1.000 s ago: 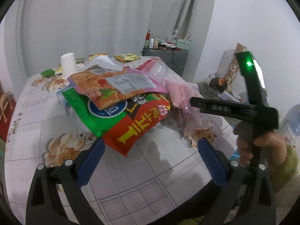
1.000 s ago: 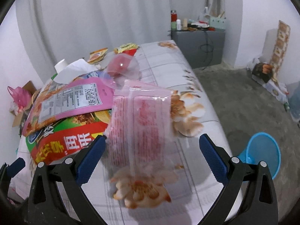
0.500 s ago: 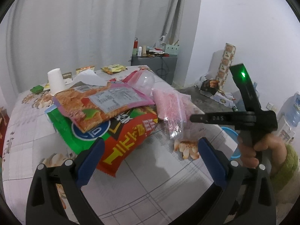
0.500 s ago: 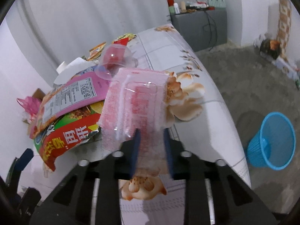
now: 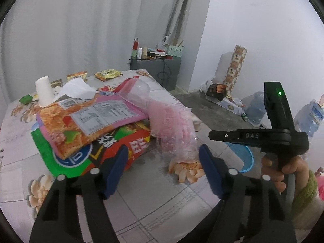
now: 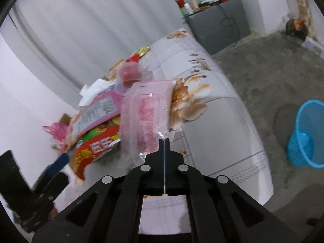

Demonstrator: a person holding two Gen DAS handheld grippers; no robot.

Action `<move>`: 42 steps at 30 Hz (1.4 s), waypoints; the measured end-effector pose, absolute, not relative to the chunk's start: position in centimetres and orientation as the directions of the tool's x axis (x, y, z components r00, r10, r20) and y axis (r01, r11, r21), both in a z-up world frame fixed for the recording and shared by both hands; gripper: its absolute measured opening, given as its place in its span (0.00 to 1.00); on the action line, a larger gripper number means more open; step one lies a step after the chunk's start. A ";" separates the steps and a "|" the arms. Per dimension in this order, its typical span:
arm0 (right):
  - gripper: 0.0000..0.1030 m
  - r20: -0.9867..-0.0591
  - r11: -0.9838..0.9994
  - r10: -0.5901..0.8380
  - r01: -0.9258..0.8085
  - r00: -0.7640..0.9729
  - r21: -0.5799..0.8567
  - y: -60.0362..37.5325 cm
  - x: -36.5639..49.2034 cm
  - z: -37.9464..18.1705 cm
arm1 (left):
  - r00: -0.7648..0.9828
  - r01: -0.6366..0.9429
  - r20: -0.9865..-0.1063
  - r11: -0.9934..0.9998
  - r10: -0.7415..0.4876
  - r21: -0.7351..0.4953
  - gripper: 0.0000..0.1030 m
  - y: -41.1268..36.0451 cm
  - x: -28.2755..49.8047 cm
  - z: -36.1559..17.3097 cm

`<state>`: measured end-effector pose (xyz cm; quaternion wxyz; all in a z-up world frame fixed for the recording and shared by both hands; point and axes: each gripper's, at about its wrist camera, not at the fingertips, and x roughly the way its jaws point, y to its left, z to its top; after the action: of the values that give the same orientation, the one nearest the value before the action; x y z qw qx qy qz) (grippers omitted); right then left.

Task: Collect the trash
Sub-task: 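Grasp the pink knitted pad with the left tool while the right tool holds the wrapper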

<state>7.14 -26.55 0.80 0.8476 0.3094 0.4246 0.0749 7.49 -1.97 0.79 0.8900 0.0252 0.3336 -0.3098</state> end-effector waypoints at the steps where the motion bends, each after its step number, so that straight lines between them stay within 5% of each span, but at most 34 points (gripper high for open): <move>1: 0.17 -0.675 0.792 0.390 0.146 0.626 0.593 -26.7 7.2 0.8 | 0.581 0.569 -0.614 0.806 -0.534 -0.162 0.61 -2.3 7.5 0.7; 4: 0.59 -0.678 0.802 0.373 0.148 0.633 0.579 -26.3 8.6 1.1 | 0.563 0.570 -0.630 0.803 -0.535 -0.173 0.54 -2.8 7.6 0.6; 8: 0.76 -0.691 0.831 0.375 0.106 0.618 0.546 -24.3 10.9 1.5 | 0.562 0.561 -0.637 0.809 -0.527 -0.175 0.53 -2.7 7.5 0.6; 12: 0.81 -0.727 0.882 0.350 0.055 0.590 0.469 -21.2 13.5 1.4 | 0.571 0.546 -0.643 0.821 -0.510 -0.167 0.53 -2.2 7.5 0.6; 15: 0.79 -0.765 0.917 0.300 0.048 0.570 0.396 -19.8 14.6 0.6 | 0.577 0.535 -0.648 0.829 -0.498 -0.160 0.53 -1.9 7.6 0.6; 19: 0.54 -0.775 0.910 0.306 0.069 0.554 0.408 -20.1 14.0 0.0 | 0.582 0.531 -0.647 0.833 -0.492 -0.156 0.53 -1.7 7.8 0.8; 27: 0.28 -0.746 0.856 0.363 0.117 0.559 0.504 -23.2 11.7 -0.5 | 0.576 0.545 -0.647 0.825 -0.499 -0.150 0.52 -3.0 8.5 0.8; 38: 0.19 -0.673 0.765 0.378 0.194 0.635 0.614 -29.1 7.0 -0.1 | 0.568 0.554 -0.675 0.825 -0.471 -0.111 0.50 -6.4 11.1 1.6; 42: 0.19 -0.659 0.745 0.368 0.216 0.656 0.631 -30.6 5.9 -0.2 | 0.534 0.560 -0.734 0.826 -0.418 -0.064 0.71 -9.4 13.2 0.7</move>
<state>5.89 -30.63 -0.22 0.8382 0.3542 0.4123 0.0455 13.20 -9.40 0.73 0.8713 0.0898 0.3925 -0.2806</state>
